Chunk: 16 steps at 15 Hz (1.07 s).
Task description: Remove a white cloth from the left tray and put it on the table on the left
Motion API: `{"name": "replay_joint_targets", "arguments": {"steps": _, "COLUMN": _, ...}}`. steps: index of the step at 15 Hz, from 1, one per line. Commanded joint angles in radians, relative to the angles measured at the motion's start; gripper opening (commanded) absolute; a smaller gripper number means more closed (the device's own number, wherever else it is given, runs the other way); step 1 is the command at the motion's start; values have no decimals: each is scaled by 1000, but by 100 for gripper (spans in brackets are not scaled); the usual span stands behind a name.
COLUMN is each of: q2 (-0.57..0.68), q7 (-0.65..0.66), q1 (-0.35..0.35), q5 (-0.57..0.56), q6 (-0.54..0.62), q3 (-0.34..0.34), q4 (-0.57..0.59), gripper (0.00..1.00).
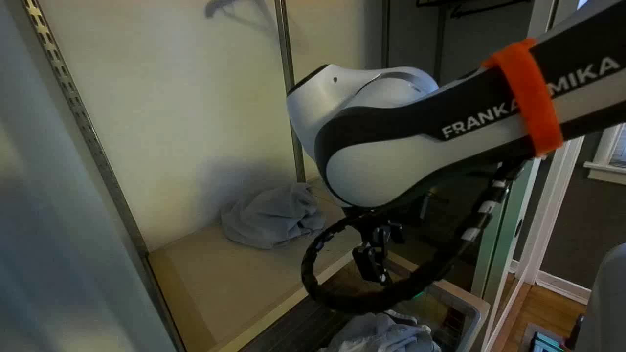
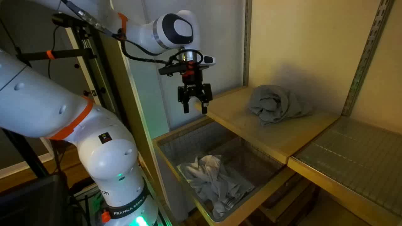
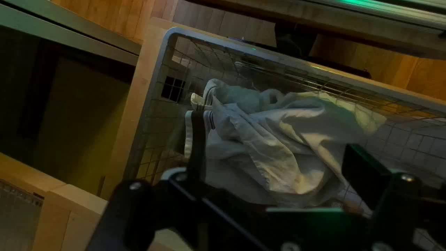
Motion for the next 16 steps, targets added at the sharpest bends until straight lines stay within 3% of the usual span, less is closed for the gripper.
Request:
{"name": "replay_joint_targets", "arguments": {"steps": 1, "q2": 4, "q7": 13, "q1": 29, "q5": -12, "q6": -5, "q3": -25, "q4": 3, "gripper": 100}}
{"name": "replay_joint_targets", "arguments": {"steps": 6, "q2": 4, "q7": 13, "q1": 29, "q5": -12, "q6": -5, "q3": -25, "q4": 3, "gripper": 100}}
{"name": "replay_joint_targets", "arguments": {"steps": 9, "q2": 5, "q7": 12, "q1": 24, "q5": -20, "q6": 58, "q3": -44, "q4": -55, "gripper": 100}}
{"name": "replay_joint_targets", "arguments": {"steps": 14, "q2": -32, "q7": 40, "q1": 8, "q5": -9, "q6": 354, "q3": -87, "q4": -274, "gripper": 100}}
{"name": "replay_joint_targets", "arguments": {"steps": 15, "q2": 67, "q7": 46, "q1": -7, "q5": -19, "q6": 380, "q3": -84, "q4": -180, "gripper": 100}}
{"name": "replay_joint_targets", "arguments": {"steps": 16, "q2": 77, "q7": 60, "q1": -17, "q5": -20, "q6": 432, "q3": -87, "q4": -206, "gripper": 100}}
